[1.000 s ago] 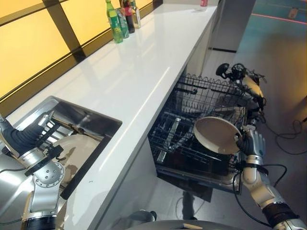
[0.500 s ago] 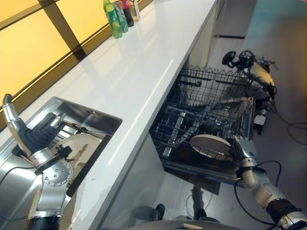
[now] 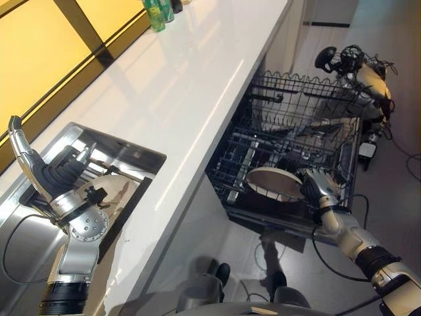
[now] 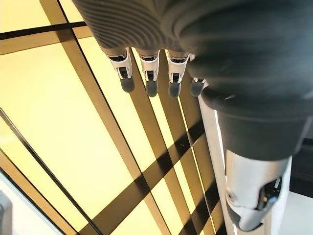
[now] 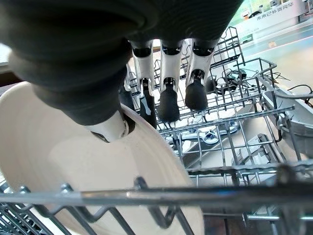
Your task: Pick up plates and place into dishwasher.
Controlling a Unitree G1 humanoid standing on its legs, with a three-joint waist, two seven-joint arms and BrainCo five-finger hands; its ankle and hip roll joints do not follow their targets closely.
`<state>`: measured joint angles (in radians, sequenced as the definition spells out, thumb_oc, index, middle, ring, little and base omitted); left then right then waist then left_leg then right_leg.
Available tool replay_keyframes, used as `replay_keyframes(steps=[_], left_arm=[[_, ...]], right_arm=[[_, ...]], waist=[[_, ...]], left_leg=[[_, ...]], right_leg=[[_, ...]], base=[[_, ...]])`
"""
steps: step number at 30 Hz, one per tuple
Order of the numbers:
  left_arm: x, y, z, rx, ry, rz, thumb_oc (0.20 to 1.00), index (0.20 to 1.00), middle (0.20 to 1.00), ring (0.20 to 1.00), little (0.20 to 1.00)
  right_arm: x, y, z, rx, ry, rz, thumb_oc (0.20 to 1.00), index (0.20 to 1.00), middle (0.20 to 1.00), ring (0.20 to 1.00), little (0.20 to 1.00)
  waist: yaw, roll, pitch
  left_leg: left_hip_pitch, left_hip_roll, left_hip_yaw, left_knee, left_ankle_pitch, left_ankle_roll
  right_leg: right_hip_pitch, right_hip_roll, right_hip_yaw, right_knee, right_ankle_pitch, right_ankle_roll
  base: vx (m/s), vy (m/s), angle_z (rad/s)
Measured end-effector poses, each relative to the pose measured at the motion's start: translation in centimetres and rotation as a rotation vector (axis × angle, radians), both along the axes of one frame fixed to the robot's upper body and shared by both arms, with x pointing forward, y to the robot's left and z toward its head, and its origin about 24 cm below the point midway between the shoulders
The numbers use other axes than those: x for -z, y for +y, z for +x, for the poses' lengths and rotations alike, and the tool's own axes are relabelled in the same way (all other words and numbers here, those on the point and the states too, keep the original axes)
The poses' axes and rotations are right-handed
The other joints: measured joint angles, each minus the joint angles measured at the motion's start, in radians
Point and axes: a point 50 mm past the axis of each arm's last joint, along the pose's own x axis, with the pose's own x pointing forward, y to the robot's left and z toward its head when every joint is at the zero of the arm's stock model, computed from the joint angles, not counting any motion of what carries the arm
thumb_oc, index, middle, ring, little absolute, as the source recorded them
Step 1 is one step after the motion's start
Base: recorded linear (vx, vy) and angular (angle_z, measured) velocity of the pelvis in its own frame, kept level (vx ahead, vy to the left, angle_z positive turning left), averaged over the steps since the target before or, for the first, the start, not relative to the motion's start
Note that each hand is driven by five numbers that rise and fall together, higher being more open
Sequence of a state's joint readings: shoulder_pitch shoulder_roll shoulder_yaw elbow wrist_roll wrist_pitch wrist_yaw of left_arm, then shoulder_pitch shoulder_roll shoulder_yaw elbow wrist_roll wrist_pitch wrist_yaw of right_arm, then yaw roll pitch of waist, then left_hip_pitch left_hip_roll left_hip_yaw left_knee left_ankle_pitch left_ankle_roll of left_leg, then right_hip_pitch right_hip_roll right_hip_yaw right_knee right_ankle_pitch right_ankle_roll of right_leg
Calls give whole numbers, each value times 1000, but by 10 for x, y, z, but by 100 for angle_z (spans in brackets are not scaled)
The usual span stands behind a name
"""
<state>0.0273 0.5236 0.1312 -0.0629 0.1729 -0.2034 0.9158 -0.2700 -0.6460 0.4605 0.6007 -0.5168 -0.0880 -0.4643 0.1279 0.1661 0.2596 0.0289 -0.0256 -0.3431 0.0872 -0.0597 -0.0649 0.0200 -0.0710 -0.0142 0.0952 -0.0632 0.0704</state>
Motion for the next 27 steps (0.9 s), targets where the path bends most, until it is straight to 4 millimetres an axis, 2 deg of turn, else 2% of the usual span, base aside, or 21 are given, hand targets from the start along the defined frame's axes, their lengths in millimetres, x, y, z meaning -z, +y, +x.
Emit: replay_keyframes(steps=[7,10,14,17,23,27], left_arm=[[-4,-1,0,19,-7,8,1000,1000,1000,1000,1000],[-9,-2,-1,34,-22,16,1000,1000,1000,1000,1000],[-13,10,-7,-11,-33,22,1000,1000,1000,1000,1000],[-14,15,-11,-30,-39,27,1000,1000,1000,1000,1000],[-14,25,-20,-61,-39,38,1000,1000,1000,1000,1000],[-11,29,-23,-60,-9,36,1000,1000,1000,1000,1000]], right_arm=[[11,2,-10,42,-3,38,1000,1000,1000,1000,1000],[12,1,-13,85,-28,84,1000,1000,1000,1000,1000],[14,6,-18,134,-54,156,1000,1000,1000,1000,1000],[9,7,-19,167,-104,194,1000,1000,1000,1000,1000],[-10,-5,-22,255,-193,282,1000,1000,1000,1000,1000],[-33,-9,-19,270,-289,336,1000,1000,1000,1000,1000]], waist=[[7,-36,10],[26,-49,2],[32,-77,-16],[33,-95,-31],[31,-106,-67],[29,-104,-79]], left_leg=[[32,6,-15,-10,0,0],[51,14,-17,-21,0,0],[67,18,-23,-32,-2,-2],[69,20,-28,-35,-2,-3],[85,21,-28,-47,-2,-4],[85,22,-28,-47,-2,-4]], right_leg=[[57,1,-21,-47,17,-8],[85,6,-25,-70,20,-6],[116,13,-34,-106,34,-15],[128,16,-39,-126,43,-18],[153,17,-39,-154,52,-20],[153,19,-39,-157,56,-21]], base=[[-6,-78,8],[9,-90,4],[-1,-67,4],[-9,-47,4],[-37,-25,0],[-67,-34,-1]])
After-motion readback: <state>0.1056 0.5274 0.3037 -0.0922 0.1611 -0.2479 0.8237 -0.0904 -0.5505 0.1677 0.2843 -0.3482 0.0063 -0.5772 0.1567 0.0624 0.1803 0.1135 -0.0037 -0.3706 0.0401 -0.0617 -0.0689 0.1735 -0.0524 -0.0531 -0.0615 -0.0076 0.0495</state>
